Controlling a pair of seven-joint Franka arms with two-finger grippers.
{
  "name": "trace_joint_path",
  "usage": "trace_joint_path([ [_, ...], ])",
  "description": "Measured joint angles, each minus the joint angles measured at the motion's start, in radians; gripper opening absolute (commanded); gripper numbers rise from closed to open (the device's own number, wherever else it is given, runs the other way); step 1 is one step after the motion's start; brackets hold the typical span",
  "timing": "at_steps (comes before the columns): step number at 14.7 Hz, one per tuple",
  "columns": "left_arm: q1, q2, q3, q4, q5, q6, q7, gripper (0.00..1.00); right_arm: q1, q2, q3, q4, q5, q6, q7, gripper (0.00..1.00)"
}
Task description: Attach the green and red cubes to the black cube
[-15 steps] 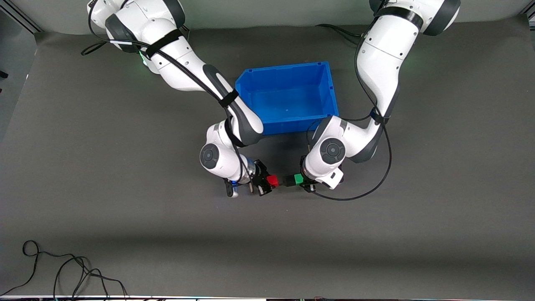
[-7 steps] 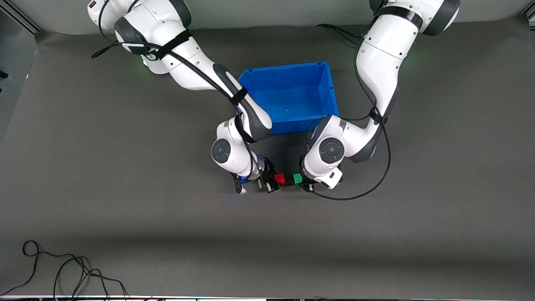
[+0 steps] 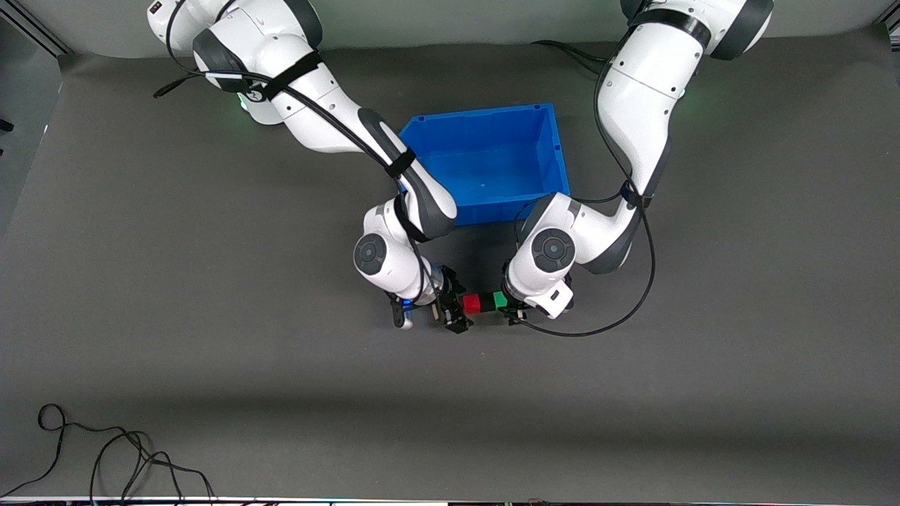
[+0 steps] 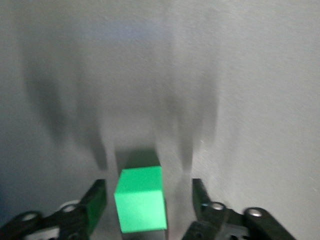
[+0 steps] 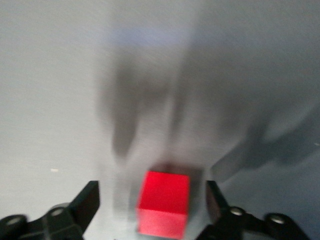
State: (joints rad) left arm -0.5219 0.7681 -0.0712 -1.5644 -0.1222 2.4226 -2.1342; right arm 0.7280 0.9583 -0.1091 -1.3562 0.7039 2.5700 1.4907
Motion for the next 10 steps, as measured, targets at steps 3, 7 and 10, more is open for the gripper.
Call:
trace_joint_path([
  [3,0.009,-0.042,0.01,0.023,0.005,-0.081,0.097,1.0,-0.001,-0.049,-0.098,0.011,-0.014,-0.132,-0.005,1.0],
  [7,0.046,-0.155,0.024,0.026,0.022,-0.249,0.386,1.0,-0.005,-0.174,-0.264,0.012,-0.098,-0.437,-0.115,1.0],
  [10,0.098,-0.223,0.028,0.004,0.05,-0.304,0.609,1.0,-0.006,-0.264,-0.395,0.008,-0.113,-0.634,-0.275,1.0],
])
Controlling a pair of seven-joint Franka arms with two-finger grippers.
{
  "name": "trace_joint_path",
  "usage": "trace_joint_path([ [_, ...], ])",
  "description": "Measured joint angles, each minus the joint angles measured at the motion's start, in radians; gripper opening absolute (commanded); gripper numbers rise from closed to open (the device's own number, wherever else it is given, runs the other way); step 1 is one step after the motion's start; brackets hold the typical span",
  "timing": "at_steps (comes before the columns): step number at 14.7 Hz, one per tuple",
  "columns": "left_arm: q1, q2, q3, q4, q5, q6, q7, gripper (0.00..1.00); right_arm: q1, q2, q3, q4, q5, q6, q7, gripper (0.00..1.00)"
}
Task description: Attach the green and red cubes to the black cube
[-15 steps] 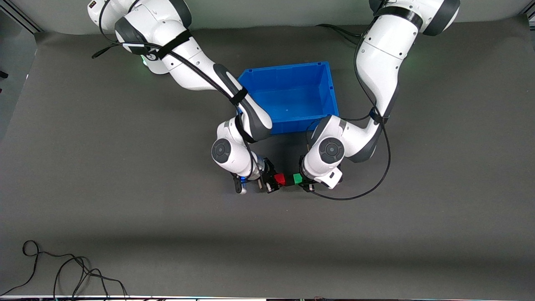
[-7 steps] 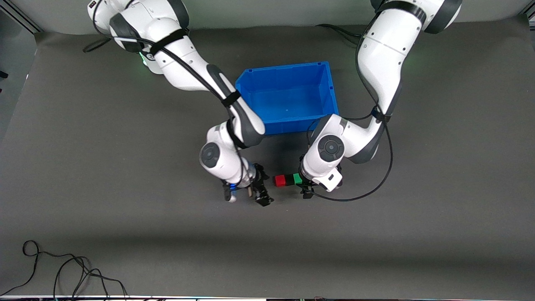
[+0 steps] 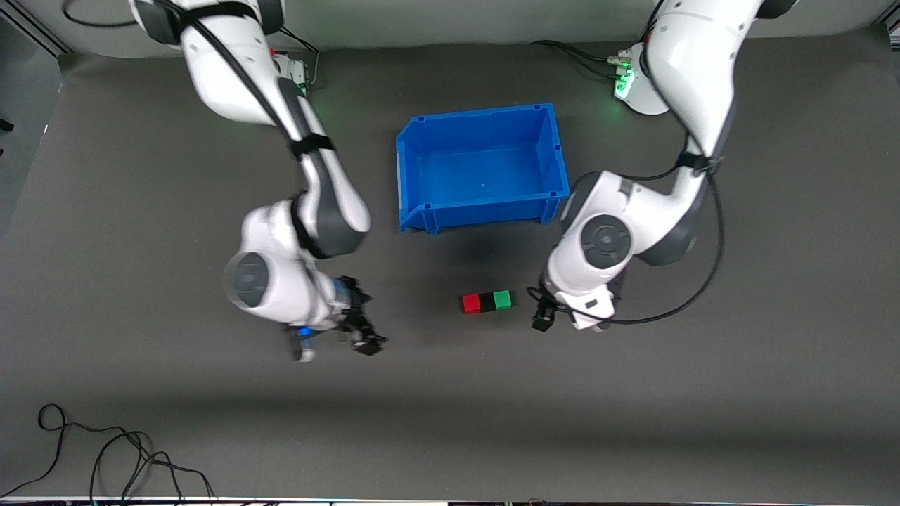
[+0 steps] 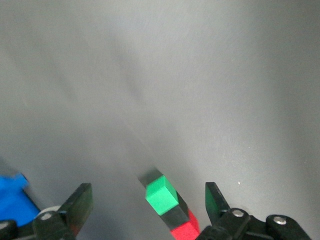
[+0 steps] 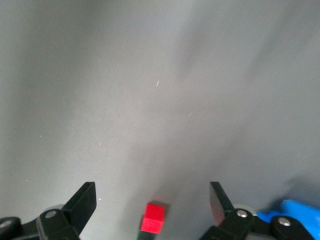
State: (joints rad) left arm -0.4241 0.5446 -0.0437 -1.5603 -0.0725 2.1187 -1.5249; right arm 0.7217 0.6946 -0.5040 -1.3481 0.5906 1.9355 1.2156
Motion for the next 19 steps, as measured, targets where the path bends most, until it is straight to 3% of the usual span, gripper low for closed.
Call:
trace_joint_path([
  [3,0.07,-0.091,0.002,-0.055,0.012,-0.049,0.262,1.0,-0.002,-0.087,-0.09,-0.007,-0.093,-0.144,-0.157,1.0],
  [7,0.215,-0.236,0.007,-0.152,0.018,-0.179,0.763,1.0,-0.005,-0.209,-0.167,-0.033,-0.207,-0.267,-0.361,1.0],
  [10,0.309,-0.318,0.009,-0.192,0.07,-0.283,0.994,1.0,-0.048,-0.326,-0.166,-0.081,-0.33,-0.292,-0.483,1.0],
  [12,0.338,-0.351,0.01,-0.198,0.084,-0.309,1.069,1.0,-0.136,-0.422,-0.084,-0.128,-0.427,-0.296,-0.571,1.0],
  [15,0.368,-0.383,0.01,-0.198,0.087,-0.351,1.164,1.0,-0.354,-0.544,0.138,-0.189,-0.542,-0.297,-0.715,1.0],
  [19,0.434,-0.424,0.013,-0.198,0.089,-0.386,1.34,1.0,-0.635,-0.609,0.391,-0.21,-0.574,-0.295,-0.928,1.0],
])
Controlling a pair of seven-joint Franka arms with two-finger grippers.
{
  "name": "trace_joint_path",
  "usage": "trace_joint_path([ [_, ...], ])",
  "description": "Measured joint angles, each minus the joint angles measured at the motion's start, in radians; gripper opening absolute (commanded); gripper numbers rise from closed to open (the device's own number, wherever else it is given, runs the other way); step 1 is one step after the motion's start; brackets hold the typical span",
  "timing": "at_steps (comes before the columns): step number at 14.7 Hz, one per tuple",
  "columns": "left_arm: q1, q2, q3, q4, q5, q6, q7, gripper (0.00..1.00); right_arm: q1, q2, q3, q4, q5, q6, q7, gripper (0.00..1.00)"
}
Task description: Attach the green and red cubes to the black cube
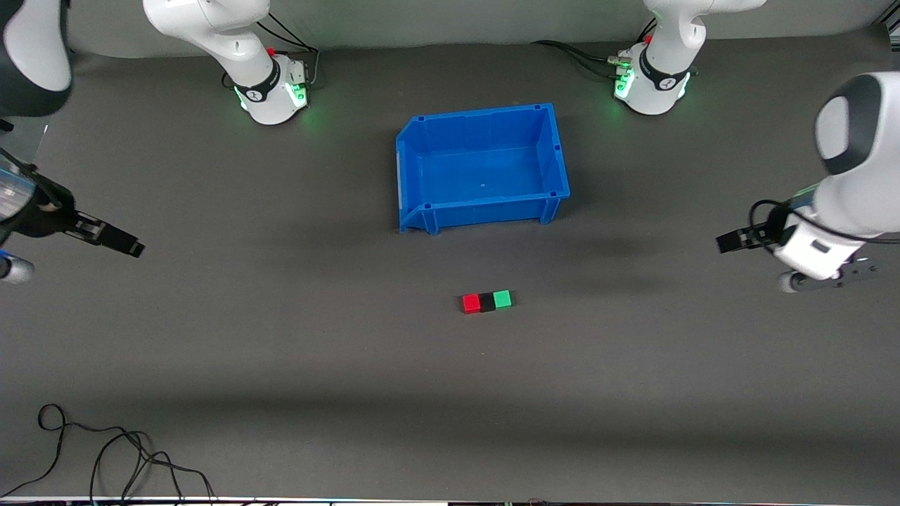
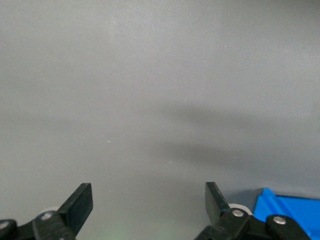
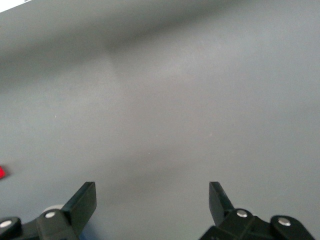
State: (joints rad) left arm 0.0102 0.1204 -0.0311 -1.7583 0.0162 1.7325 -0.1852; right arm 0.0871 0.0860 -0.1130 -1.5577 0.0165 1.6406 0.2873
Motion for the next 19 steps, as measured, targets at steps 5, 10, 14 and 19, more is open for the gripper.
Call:
trace_joint_path([
  [5,0.017,-0.041,-0.006,0.046,0.0,-0.054,0.053,1.0,-0.107,-0.027,0.083,0.0,-0.002,0.035,-0.214,1.0],
  [10,0.014,-0.023,-0.013,0.156,0.0,-0.127,0.053,1.0,-0.107,-0.029,0.084,0.0,-0.002,0.044,-0.286,1.0],
  [14,0.013,0.011,-0.013,0.194,0.0,-0.166,0.053,1.0,-0.108,-0.029,0.081,0.0,-0.003,0.044,-0.32,1.0],
  [19,0.011,0.016,-0.017,0.201,0.0,-0.168,0.056,1.0,-0.108,-0.031,0.079,0.001,-0.003,0.024,-0.321,1.0],
])
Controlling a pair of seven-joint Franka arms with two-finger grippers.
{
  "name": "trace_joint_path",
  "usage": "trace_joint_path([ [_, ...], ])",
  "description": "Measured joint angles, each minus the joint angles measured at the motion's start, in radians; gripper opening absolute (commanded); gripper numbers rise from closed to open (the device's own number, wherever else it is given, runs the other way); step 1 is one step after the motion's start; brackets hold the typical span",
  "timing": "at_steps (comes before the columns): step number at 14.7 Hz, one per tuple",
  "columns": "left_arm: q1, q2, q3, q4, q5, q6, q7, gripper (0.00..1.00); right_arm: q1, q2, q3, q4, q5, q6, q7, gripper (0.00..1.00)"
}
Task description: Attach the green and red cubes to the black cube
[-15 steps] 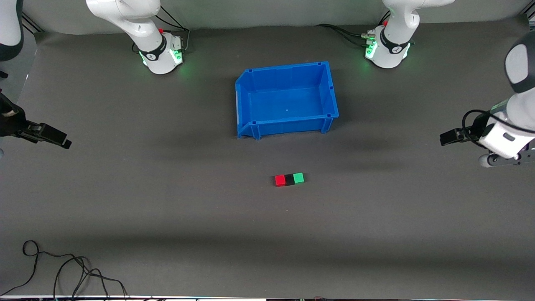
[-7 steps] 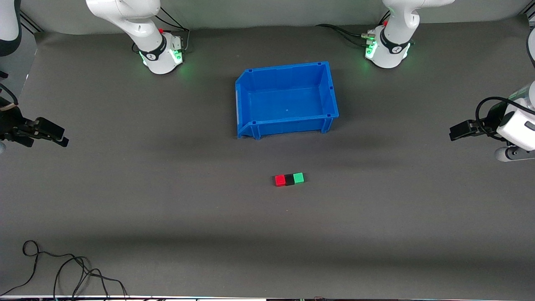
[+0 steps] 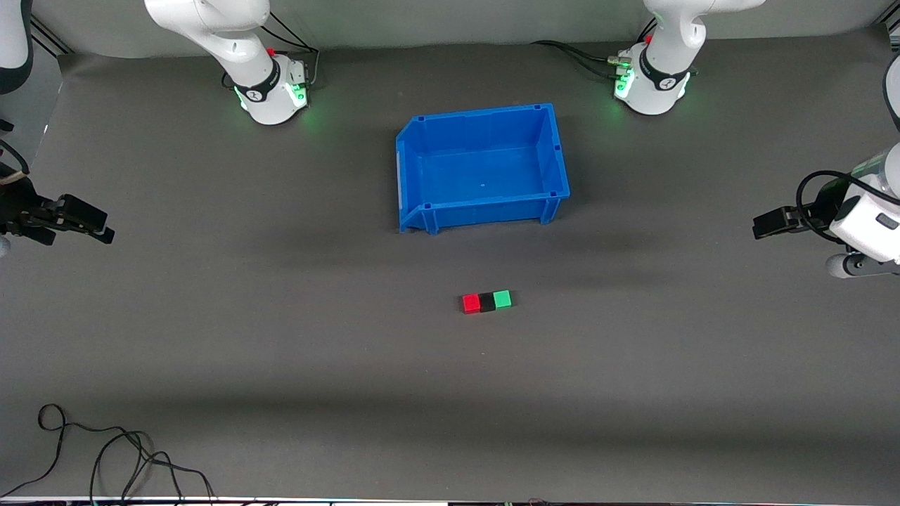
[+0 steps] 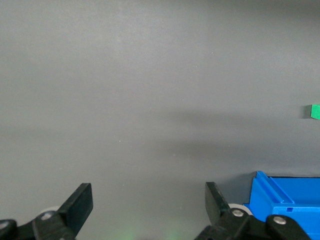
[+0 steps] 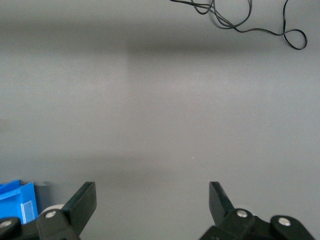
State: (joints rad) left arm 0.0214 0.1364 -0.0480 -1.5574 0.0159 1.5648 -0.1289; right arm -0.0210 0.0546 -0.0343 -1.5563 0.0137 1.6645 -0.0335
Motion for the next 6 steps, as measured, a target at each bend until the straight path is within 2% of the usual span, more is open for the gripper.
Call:
trace_joint_path([
  [6,-0.001,0.0,-0.002,0.001,0.0,0.001,0.006,1.0,0.0,-0.001,0.0,0.0,0.0,-0.006,0.0,1.0],
])
